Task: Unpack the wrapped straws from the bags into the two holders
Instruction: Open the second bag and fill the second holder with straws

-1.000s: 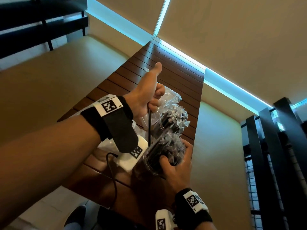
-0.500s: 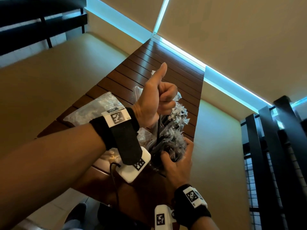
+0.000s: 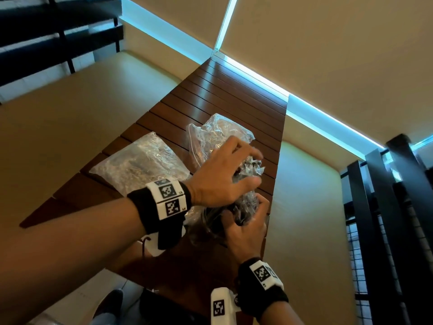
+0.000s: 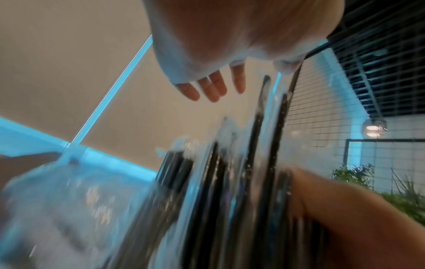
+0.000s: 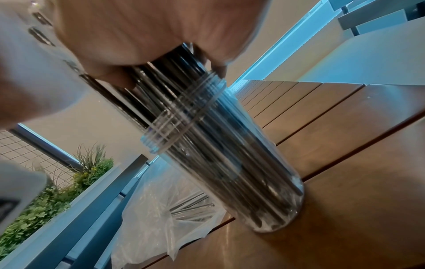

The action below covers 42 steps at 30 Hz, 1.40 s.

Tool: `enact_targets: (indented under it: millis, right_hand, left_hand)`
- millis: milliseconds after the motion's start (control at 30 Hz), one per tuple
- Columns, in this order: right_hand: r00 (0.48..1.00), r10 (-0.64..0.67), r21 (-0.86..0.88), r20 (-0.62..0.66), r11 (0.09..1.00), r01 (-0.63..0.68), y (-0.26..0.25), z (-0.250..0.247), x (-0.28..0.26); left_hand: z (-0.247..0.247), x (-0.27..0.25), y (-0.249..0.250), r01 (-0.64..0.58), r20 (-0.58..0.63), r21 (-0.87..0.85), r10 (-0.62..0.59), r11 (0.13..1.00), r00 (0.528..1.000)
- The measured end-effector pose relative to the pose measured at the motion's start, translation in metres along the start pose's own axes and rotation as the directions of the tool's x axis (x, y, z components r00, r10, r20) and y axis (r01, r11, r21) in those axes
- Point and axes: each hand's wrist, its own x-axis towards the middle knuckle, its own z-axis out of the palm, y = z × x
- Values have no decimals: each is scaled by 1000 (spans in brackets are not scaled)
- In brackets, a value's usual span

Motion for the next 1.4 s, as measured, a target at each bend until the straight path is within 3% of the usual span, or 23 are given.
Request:
enact_targets:
  millis: [67,133,200,367,533,600,667,700,767,833,900,967,1067,1100,1133,1233,1333,1400]
  right_hand:
    - [1000,9,-29,0,1000,-9,0,1,0]
    - [1000,-4,-23,2,1000,4,-2,1,0]
    - [1000,-26,-57,14,998,27,-4,-2,1]
    - [973,19,-122,231,993,9,2,-15,3]
    - [945,151,-216,290,972,-89,23,-24,-5]
    - [921,226,-159,316,970,-184,27,-26,-10]
    - [955,156,-133,251,983,-126,18,-32,-10]
    - [972,84,-147,218,988,-52,5,-35,-7]
    - [984,-70,-173,165,980,99,-23,-39,1]
    - [967,-240,-240,82,937,253,-41,-39,13]
    - [939,-343,-330,24,884,331,-60,-30,28]
    - [928,-362,-436,87,824,362,-80,-15,43]
    - [911,-220,-572,347,721,392,-100,10,59]
    - [893,-168,-592,418,695,408,-107,18,61]
    - [871,-133,-608,472,667,431,-111,26,62]
    - [817,-65,-676,573,527,516,-125,42,59]
    - [777,172,-766,605,392,510,-137,48,58]
    - [736,265,-774,623,344,531,-143,50,57]
  left_hand:
    - [-5,9,12,-82,38,197,76,977,996]
    - [2,6,17,-140,225,418,47,898,973]
    - [17,-10,7,-192,346,513,3,836,938]
    - [26,-21,-9,-210,390,430,29,878,920]
    - [31,-20,-6,-281,428,413,88,866,900]
    - [26,-21,-9,-336,449,411,133,847,884]
    - [13,-18,-12,-333,428,372,159,867,890]
    - [4,-15,-14,-281,363,326,155,902,919]
    - [-15,-6,-18,-104,136,196,78,975,988]
    - [-35,5,-28,79,-22,154,-77,985,997]
    - [-55,14,-46,192,56,315,-220,930,974]
    - [-67,10,-64,105,308,598,-349,794,885]
    - [-62,-12,-87,-220,550,781,-479,584,684]
    - [-56,-22,-93,-286,577,789,-498,544,647]
    - [-49,-31,-99,-337,585,796,-499,502,639]
    - [-44,-44,-113,-372,557,806,-379,460,740]
    - [-60,-49,-116,-342,535,817,-388,465,750]
    - [-78,-45,-115,-244,482,812,-373,530,793]
